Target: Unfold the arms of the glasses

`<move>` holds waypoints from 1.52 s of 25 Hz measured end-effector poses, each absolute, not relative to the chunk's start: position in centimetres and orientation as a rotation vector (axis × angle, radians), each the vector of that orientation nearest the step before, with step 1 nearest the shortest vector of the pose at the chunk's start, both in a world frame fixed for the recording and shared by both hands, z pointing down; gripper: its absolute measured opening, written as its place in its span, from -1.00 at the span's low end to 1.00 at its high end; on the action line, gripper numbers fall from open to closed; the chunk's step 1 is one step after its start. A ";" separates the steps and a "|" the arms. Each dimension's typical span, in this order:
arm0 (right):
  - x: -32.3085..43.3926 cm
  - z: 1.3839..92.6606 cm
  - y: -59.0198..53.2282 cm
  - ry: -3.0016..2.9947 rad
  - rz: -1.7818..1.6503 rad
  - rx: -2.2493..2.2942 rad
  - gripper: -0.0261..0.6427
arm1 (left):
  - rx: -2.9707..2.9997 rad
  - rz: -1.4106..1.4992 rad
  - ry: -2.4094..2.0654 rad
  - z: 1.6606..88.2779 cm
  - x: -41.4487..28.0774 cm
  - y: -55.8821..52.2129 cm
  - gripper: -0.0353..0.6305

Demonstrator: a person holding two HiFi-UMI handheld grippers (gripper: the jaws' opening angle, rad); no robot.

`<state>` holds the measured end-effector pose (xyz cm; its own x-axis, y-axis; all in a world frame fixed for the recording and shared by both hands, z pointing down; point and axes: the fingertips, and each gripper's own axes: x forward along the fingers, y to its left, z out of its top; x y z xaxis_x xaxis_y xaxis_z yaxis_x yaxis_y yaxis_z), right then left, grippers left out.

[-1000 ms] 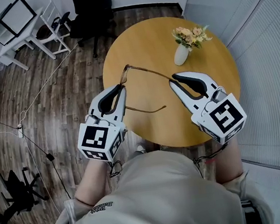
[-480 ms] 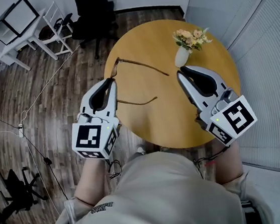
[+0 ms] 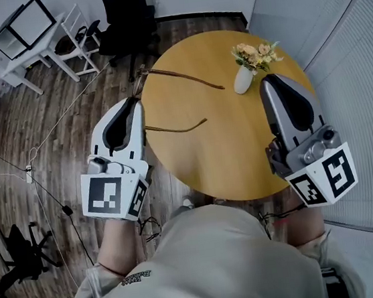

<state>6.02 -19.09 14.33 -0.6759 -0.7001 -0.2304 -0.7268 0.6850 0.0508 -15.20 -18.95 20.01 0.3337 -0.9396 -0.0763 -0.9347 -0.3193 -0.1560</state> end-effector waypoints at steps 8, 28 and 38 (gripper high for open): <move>5.2 16.0 -17.7 2.751 0.250 -1.153 -0.79 | -2.430 -0.051 1.733 21.0 -15.4 -17.9 -0.76; 1.8 23.0 -15.9 2.914 0.040 -1.080 -0.80 | -2.518 -0.157 1.782 26.2 -15.3 -16.6 -0.76; 1.5 23.2 -15.7 2.919 0.027 -1.081 -0.80 | -2.523 -0.169 1.786 26.3 -15.7 -16.4 -0.76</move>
